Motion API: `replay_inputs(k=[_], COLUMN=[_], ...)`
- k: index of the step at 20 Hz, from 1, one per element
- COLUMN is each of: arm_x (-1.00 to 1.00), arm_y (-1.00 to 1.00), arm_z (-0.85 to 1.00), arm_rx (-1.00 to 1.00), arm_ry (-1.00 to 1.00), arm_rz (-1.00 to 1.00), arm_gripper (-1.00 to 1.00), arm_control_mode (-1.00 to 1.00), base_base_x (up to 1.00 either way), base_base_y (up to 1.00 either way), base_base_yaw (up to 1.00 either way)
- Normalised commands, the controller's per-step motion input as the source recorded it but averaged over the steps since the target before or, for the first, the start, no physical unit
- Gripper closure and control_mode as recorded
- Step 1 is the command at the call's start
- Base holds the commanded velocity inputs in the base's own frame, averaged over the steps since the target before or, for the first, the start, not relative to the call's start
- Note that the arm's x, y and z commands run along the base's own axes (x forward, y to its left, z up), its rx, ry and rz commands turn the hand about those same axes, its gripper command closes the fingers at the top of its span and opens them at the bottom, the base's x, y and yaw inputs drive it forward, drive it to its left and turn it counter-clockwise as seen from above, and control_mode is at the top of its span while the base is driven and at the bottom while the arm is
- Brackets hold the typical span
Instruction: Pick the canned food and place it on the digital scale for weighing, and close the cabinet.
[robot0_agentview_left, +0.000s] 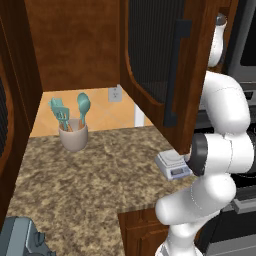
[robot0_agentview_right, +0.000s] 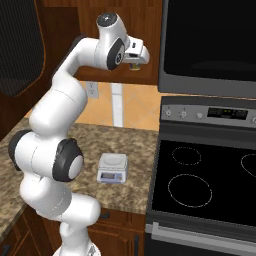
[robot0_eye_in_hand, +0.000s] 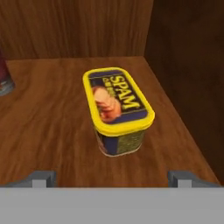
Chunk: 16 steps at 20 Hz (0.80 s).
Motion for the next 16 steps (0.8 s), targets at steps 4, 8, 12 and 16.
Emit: replay_inputs(k=[4, 8, 12, 16], arm_x=[0.38, 0.29, 0.29, 0.26], arm_y=[-0.16, -0.29, -0.06, -0.04], arm_z=[-0.07, -0.15, -0.14, -0.16], arm_rx=[0.0, 0.0, 0.0, 0.0], arm_ry=[0.0, 0.0, 0.0, 0.0], arm_rz=[0.0, 0.0, 0.0, 0.0], arm_gripper=[-1.0, -1.0, -1.0, -1.0], arm_control_mode=[-1.0, -1.0, -1.0, -1.0], base_base_x=[0.0, 0.0, 0.0, 0.0], base_base_y=[0.0, 0.0, 0.0, 0.0], base_base_yaw=[0.0, 0.0, 0.0, 0.0])
